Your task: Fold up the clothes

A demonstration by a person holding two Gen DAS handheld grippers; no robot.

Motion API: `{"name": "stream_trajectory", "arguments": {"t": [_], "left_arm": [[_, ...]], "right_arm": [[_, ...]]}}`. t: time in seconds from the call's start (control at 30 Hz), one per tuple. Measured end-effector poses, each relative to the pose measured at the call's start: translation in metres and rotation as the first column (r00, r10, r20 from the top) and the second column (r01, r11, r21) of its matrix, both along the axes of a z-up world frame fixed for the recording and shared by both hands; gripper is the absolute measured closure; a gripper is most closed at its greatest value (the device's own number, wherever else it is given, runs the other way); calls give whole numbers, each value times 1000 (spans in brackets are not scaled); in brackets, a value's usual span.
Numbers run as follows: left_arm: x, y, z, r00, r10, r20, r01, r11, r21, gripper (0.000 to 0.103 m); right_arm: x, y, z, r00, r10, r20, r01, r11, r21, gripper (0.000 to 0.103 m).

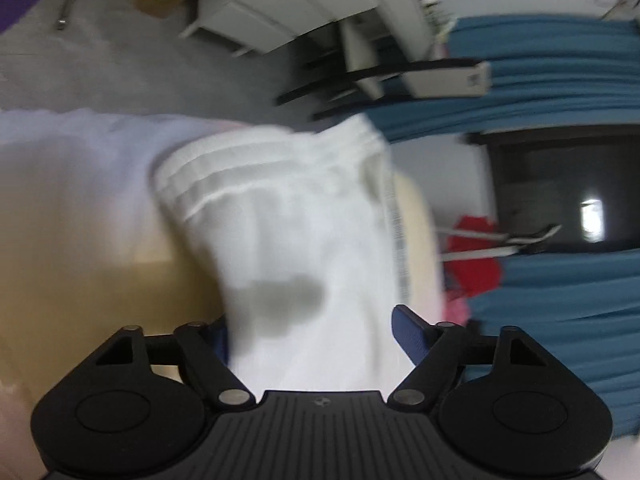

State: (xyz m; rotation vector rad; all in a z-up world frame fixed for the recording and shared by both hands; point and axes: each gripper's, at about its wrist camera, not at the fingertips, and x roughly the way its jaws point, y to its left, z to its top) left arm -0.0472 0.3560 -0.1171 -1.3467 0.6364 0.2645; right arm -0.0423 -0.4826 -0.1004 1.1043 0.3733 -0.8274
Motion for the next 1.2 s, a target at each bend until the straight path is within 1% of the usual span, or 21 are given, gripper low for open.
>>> {"name": "stream_trajectory", "arguments": {"t": [0.07,0.2,0.27,0.33,0.4,0.47,0.5,0.57,0.6,0.63,0.7,0.8,0.83,0.87,0.9,0.93,1.0,1.03,1.1,1.17,1.2], "left_arm": [[3,1,-5,1000,-28,-14,28,1000,-13,28],[9,-2,-9,991,-98,87,103,993,-49,27],[4,-6,-5,983,-105,150,112,993,-41,24],[-4,-7,-2,976,-113,189,121,992,-33,24],[-9,-6,-4,971,-106,216,121,991,-57,24],[-13,-6,-8,976,-85,199,105,990,-92,24],[-12,-6,-10,982,-79,170,98,990,-104,25],[-8,-6,-13,992,-70,102,82,990,-118,26],[-8,-7,-15,995,-72,73,80,989,-123,26],[5,-7,-17,996,-78,43,82,989,-122,27],[19,-11,-18,994,-104,-20,102,990,-98,27],[32,-17,-17,986,-141,-87,138,990,-38,27],[35,-19,-15,983,-150,-102,148,989,-20,27],[37,-20,-14,982,-157,-105,156,988,-10,26],[38,-21,-13,983,-160,-86,160,987,-10,26],[38,-21,-12,985,-163,-61,162,987,-13,26],[37,-20,-11,986,-163,21,163,986,-31,26],[40,-21,-11,985,-158,70,161,986,-37,25],[37,-20,-10,980,-150,130,157,986,-49,25],[37,-20,-13,984,-140,110,147,987,-61,25],[39,-21,-15,987,-144,66,148,987,-60,25]], "right_arm": [[5,-3,-12,1000,18,-10,-17,998,61,31],[28,-4,-35,996,88,-5,-86,981,173,31],[44,-3,-45,991,137,-5,-132,965,226,32],[56,-1,-49,981,188,46,-194,948,252,32],[61,3,-41,971,202,129,-227,948,224,31],[65,12,-27,949,235,208,-269,951,152,30],[67,17,-22,941,260,217,-289,950,117,31],[74,25,-16,935,304,184,-320,945,64,31],[77,28,-17,939,313,144,-324,944,63,31],[79,28,-21,944,314,105,-323,943,76,31],[80,25,-31,953,298,61,-304,944,128,31],[72,19,-42,975,221,-9,-216,961,172,31],[70,17,-44,979,203,-22,-196,964,182,31],[70,16,-48,979,205,-13,-199,961,193,31],[73,15,-51,976,219,10,-217,954,209,31],[74,17,-51,971,231,53,-237,945,225,31],[76,22,-50,957,244,155,-277,927,252,31],[76,25,-48,945,249,213,-299,922,248,31],[79,28,-35,918,280,280,-338,923,185,30],[82,30,-24,891,315,326,-370,921,121,30],[84,31,-22,885,325,333,-377,920,106,31]]}}
